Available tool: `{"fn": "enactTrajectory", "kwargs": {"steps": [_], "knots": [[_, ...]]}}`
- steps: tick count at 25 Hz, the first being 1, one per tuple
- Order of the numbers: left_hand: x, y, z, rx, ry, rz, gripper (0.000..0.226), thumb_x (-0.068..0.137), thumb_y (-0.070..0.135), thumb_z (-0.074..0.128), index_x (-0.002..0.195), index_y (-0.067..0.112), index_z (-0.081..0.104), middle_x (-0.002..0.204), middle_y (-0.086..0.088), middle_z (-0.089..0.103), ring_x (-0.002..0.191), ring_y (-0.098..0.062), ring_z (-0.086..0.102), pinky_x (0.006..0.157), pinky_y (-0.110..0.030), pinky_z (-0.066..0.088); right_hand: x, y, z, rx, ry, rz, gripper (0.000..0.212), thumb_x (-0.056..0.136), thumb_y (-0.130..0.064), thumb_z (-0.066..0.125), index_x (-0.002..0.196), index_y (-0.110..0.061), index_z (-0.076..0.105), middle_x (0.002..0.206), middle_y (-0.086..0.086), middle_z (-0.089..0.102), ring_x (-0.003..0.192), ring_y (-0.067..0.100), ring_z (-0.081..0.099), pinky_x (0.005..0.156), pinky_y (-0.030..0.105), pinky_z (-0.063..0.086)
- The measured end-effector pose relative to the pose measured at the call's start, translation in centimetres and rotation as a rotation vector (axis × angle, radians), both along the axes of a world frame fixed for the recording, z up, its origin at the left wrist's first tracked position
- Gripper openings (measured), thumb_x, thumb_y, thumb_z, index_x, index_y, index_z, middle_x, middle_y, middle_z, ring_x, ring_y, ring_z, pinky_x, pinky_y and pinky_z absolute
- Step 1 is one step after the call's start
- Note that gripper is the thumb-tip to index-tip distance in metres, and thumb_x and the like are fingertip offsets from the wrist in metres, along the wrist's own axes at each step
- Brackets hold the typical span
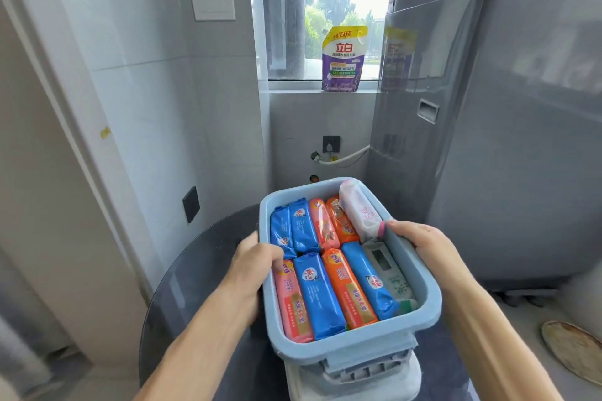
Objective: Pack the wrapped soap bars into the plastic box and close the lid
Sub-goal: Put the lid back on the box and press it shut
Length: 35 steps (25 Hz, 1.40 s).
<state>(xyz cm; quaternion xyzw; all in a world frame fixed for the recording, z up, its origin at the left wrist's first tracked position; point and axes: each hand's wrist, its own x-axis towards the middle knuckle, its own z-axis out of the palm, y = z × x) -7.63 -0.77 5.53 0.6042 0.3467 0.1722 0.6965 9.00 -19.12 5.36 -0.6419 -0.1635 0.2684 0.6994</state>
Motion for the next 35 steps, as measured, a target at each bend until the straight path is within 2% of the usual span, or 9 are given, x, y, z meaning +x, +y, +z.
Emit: {"fn": "enactTrajectory", "kwargs": {"steps": [8, 14, 17, 19, 21, 23, 27, 32, 35], "knots": [[-2.1, 3.0, 2.2, -0.082, -0.240, 0.434, 0.045, 0.062, -0.012, 0.042, 0.100, 0.005, 0.060, 0.082, -0.019, 0.064, 0.061, -0.032, 0.064, 0.051, -0.036, 0.057, 1.5, 6.1, 4.5, -0.017, -0.037, 0.450, 0.012, 0.067, -0.010, 0.059, 0.074, -0.012, 0.068, 0.082, 0.015, 0.067, 0.070, 0.028, 0.065, 0.063, 0.036, 0.055], [-0.6, 5.7, -0.3, -0.134, -0.145, 0.539, 0.042, 0.067, -0.014, 0.042, 0.105, 0.001, 0.052, 0.094, -0.021, 0.059, 0.069, -0.034, 0.059, 0.057, -0.035, 0.050, 6.5, 11.4, 1.2, -0.348, 0.010, 0.563, 0.040, 0.088, -0.032, 0.062, 0.117, -0.005, 0.067, 0.108, 0.021, 0.070, 0.093, 0.035, 0.067, 0.080, 0.043, 0.054], [-0.5, 5.4, 0.2, 0.456, 0.117, 0.540, 0.062, 0.079, 0.008, 0.050, 0.140, 0.013, 0.044, 0.146, -0.016, 0.047, 0.128, -0.037, 0.048, 0.099, -0.050, 0.047, 7.1, 8.0, -3.7, -0.521, -0.108, 0.240, 0.050, 0.088, -0.050, 0.060, 0.109, -0.005, 0.066, 0.083, 0.011, 0.067, 0.064, 0.023, 0.063, 0.064, 0.038, 0.059], [-0.3, 3.4, 0.8, 0.886, 0.010, 0.436, 0.060, 0.082, 0.025, 0.053, 0.142, 0.019, 0.049, 0.154, -0.001, 0.041, 0.142, -0.023, 0.035, 0.116, -0.039, 0.029, 6.8, 5.0, -6.6, -0.814, -0.298, 0.134, 0.034, 0.086, -0.041, 0.060, 0.085, -0.007, 0.056, 0.070, 0.003, 0.059, 0.057, 0.021, 0.052, 0.057, 0.033, 0.053], [-0.4, 0.2, 1.2, 1.042, -0.081, 0.115, 0.027, 0.087, 0.035, 0.053, 0.107, 0.028, 0.071, 0.119, 0.015, 0.068, 0.112, -0.010, 0.060, 0.099, -0.032, 0.048, 5.3, 2.6, -7.8, -1.029, -0.418, 0.138, 0.024, 0.079, -0.032, 0.058, 0.073, -0.016, 0.042, 0.064, 0.001, 0.045, 0.057, 0.021, 0.040, 0.052, 0.029, 0.042], [-0.8, -1.5, 1.1, 1.214, 0.042, -0.193, 0.035, 0.086, 0.054, 0.049, 0.082, 0.025, 0.067, 0.085, 0.013, 0.069, 0.084, -0.007, 0.061, 0.076, -0.034, 0.052, 3.3, 1.7, -8.2, -1.092, -0.523, 0.088, 0.023, 0.074, -0.034, 0.054, 0.069, -0.019, 0.037, 0.062, -0.003, 0.045, 0.055, 0.019, 0.041, 0.052, 0.028, 0.036], [-2.6, 1.5, 1.8, 1.162, 0.189, -0.692, 0.055, 0.069, 0.058, 0.073, 0.119, 0.040, 0.060, 0.113, 0.029, 0.058, 0.109, 0.008, 0.048, 0.094, -0.022, 0.045, -0.4, 1.4, -9.1, -1.060, -0.587, 0.102, 0.035, 0.076, -0.047, 0.055, 0.100, -0.022, 0.052, 0.093, -0.006, 0.061, 0.079, 0.017, 0.054, 0.061, 0.032, 0.039], [-2.7, 1.8, 0.1, 1.412, 0.025, -0.502, 0.051, 0.070, 0.057, 0.072, 0.114, 0.031, 0.067, 0.108, 0.030, 0.053, 0.107, 0.001, 0.049, 0.090, -0.040, 0.051, 0.4, 0.9, -8.0, -0.656, -0.007, -0.017, 0.026, 0.082, -0.024, 0.073, 0.081, -0.014, 0.048, 0.064, 0.001, 0.039, 0.051, 0.017, 0.032, 0.049, 0.025, 0.025], [-1.3, 1.1, -0.8, 1.529, 0.038, -0.308, 0.045, 0.075, 0.059, 0.072, 0.103, 0.024, 0.070, 0.098, 0.012, 0.060, 0.092, -0.015, 0.059, 0.075, -0.040, 0.054, 0.8, 1.0, -8.3, -0.636, 0.099, -0.042, 0.014, 0.077, -0.005, 0.073, 0.079, -0.002, 0.059, 0.069, 0.015, 0.057, 0.059, 0.027, 0.051, 0.058, 0.032, 0.040]]}}
